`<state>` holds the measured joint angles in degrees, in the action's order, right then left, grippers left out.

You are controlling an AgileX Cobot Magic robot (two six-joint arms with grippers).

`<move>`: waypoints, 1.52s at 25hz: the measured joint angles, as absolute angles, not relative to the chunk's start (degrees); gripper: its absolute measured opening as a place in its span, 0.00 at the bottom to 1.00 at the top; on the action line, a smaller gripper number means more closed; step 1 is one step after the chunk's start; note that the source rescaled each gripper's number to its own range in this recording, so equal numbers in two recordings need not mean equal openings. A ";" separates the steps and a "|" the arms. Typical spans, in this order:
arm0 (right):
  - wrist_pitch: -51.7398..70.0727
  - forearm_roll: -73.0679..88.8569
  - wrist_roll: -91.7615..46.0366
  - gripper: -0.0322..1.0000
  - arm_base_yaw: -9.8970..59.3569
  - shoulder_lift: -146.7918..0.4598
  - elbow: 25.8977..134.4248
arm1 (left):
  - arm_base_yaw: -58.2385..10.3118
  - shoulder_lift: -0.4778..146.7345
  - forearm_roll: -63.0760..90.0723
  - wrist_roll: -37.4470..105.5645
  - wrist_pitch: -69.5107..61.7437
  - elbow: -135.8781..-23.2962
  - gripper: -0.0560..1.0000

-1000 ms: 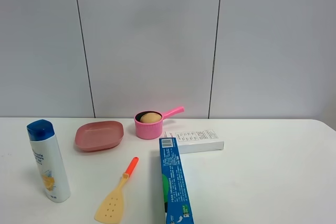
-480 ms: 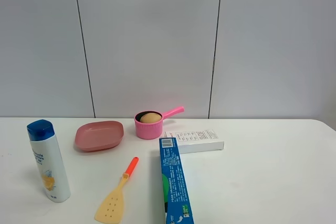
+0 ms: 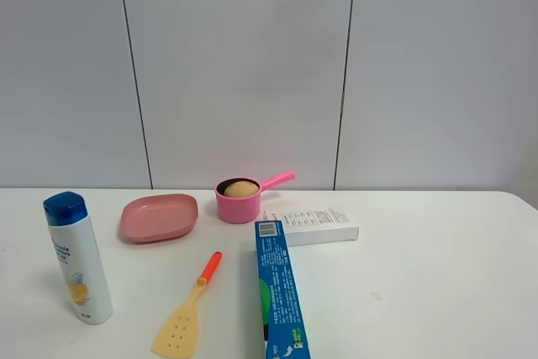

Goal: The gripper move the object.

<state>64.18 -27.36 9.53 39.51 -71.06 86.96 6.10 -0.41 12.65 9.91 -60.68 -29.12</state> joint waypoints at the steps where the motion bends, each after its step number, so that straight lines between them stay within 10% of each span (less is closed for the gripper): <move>1: 63.09 -27.38 10.17 0.97 37.76 -69.18 83.56 | 6.10 -0.41 12.65 9.91 -60.68 -29.12 1.00; 15: 61.19 -1.17 -2.86 1.00 3.01 -27.04 54.17 | 6.10 -0.41 12.65 9.91 -60.68 -29.12 1.00; 38: 64.45 5.20 -3.56 0.99 -1.40 -1.69 30.41 | 6.10 -0.41 12.65 9.91 -60.68 -29.12 1.00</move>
